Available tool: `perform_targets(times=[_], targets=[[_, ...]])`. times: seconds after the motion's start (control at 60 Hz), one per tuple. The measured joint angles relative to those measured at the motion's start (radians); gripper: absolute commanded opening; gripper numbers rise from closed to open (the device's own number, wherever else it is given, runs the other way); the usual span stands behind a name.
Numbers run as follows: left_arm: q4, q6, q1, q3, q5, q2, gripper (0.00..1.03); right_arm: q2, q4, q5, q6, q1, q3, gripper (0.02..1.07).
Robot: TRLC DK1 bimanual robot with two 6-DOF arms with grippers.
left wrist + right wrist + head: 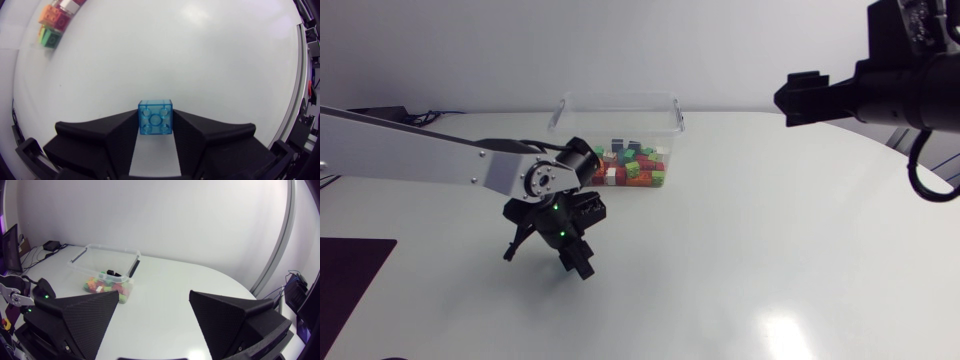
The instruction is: Place the duplo bricks in the container
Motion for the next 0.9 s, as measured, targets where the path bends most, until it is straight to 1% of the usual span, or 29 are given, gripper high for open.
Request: perform_targets(times=[0.233, 0.383, 0.433, 0.583, 0.783, 0.9], targets=[[-0.017, -0.005, 0.035, 0.153, 0.000, -0.160, 0.37, -0.129, 0.104, -0.003, -0.032, -0.080, -0.205, 1.03], [-0.017, -0.032, 0.052, 0.243, 0.000, -0.195, 0.37, -0.204, 0.164, -0.001, -0.055, -0.102, -0.306, 1.03], [-0.011, -0.051, 0.062, 0.272, 0.000, -0.195, 0.37, -0.227, 0.203, 0.000, -0.064, -0.113, -0.348, 1.03], [0.069, -0.093, 0.092, 0.310, 0.001, -0.195, 0.37, -0.270, 0.285, 0.001, -0.092, -0.146, -0.457, 1.03], [0.162, -0.155, 0.143, 0.385, 0.053, -0.178, 0.37, -0.326, 0.357, 0.001, -0.124, -0.160, -0.546, 1.03], [0.229, -0.176, 0.150, 0.433, 0.065, -0.135, 0.37, -0.352, 0.412, 0.001, -0.135, -0.160, -0.602, 1.03]])
